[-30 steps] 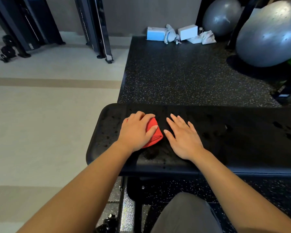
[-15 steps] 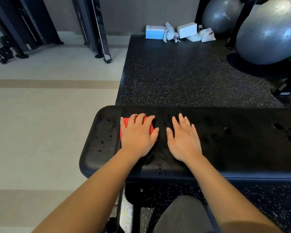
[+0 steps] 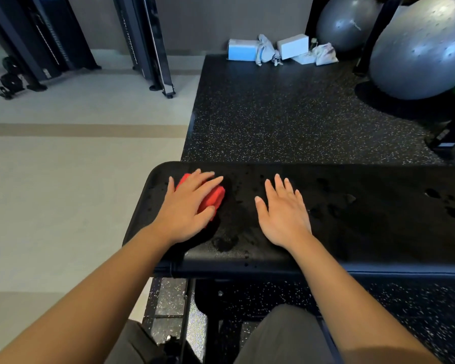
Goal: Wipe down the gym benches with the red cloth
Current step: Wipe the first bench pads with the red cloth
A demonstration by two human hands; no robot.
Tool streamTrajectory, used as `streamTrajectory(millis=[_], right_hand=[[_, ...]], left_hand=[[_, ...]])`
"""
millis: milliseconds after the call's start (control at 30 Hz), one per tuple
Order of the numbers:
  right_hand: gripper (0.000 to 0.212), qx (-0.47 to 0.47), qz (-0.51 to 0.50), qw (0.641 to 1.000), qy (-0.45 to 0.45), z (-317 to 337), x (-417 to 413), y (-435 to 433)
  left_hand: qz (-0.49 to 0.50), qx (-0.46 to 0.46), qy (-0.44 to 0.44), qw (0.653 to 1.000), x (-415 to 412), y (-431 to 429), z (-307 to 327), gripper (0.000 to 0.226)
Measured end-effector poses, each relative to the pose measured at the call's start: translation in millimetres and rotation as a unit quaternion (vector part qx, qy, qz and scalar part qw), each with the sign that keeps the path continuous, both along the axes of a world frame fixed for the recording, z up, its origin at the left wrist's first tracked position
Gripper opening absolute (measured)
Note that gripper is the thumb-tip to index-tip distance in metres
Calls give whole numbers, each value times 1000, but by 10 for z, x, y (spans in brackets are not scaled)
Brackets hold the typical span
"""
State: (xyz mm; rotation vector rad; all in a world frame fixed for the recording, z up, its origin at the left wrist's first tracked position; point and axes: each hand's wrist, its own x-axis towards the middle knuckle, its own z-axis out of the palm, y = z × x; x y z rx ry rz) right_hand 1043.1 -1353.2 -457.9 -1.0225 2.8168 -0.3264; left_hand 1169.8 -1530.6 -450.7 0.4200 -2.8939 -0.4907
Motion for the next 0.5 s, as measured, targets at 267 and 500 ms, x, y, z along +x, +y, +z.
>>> streamTrajectory(millis=[267,500], right_hand=[[59,17,-2,1000,-6,42,24,5],[65,64,66,996,-10,49,92,88]], left_hand=[[45,-60,-27,997,-249,11,-57,61],[65,-106,-61,990,222,20,-11,60]])
